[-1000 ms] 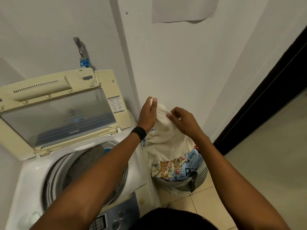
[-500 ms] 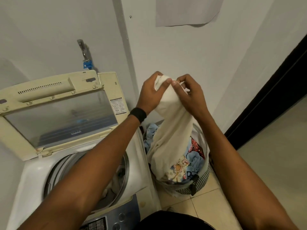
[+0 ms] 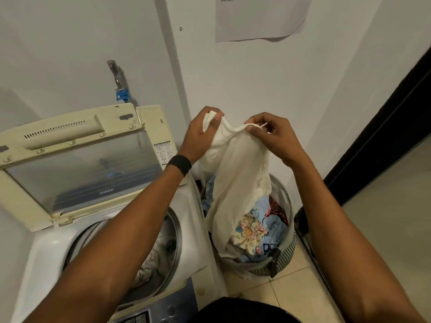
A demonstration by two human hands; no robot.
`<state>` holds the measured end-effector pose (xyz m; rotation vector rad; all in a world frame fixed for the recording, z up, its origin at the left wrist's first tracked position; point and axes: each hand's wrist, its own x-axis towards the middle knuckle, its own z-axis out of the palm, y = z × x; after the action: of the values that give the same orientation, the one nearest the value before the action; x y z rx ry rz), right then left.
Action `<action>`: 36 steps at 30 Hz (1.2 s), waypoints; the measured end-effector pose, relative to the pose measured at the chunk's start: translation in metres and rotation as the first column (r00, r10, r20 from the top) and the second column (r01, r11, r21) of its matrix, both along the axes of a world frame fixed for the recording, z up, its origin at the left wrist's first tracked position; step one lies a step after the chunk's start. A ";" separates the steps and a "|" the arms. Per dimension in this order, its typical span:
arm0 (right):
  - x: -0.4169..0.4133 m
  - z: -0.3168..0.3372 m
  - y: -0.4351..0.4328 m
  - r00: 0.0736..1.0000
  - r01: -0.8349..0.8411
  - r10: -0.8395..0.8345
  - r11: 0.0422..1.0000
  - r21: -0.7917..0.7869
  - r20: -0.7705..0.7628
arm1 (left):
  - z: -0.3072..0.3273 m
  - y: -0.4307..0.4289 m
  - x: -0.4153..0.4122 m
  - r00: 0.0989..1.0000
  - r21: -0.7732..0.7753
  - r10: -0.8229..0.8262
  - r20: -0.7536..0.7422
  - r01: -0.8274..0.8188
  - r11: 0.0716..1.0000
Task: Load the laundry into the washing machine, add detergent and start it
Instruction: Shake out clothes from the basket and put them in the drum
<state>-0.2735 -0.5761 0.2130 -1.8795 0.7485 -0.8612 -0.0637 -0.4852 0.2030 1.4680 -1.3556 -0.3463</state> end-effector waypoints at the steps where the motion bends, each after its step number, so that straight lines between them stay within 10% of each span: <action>1: 0.003 -0.002 0.002 1.000 0.004 -0.004 1.000 -0.003 0.018 | -0.003 0.001 -0.003 1.000 0.020 -0.023 -0.007 0.023 1.000; 12: 0.020 -0.020 0.012 0.999 0.035 -0.035 0.999 0.011 0.021 | -0.022 0.001 -0.031 0.992 0.135 -0.120 -0.046 0.125 0.983; 21: -0.015 -0.034 0.006 0.911 -0.165 0.190 0.981 0.100 -0.367 | -0.013 -0.002 -0.014 0.982 0.052 0.109 -0.157 -0.102 0.993; 27: -0.019 0.002 -0.015 0.974 0.187 -0.205 0.967 -0.173 -0.093 | -0.003 -0.004 -0.017 0.980 -0.018 0.122 -0.155 -0.126 0.992; 36: 0.017 0.041 -0.007 0.990 -0.097 0.076 0.977 -0.190 -0.116 | 0.003 -0.011 -0.038 0.974 0.051 -0.152 -0.169 0.163 0.985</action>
<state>-0.2570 -0.5832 0.2538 -2.1315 0.6603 -0.8072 -0.1017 -0.4962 0.2061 1.3558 -1.3407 -0.6056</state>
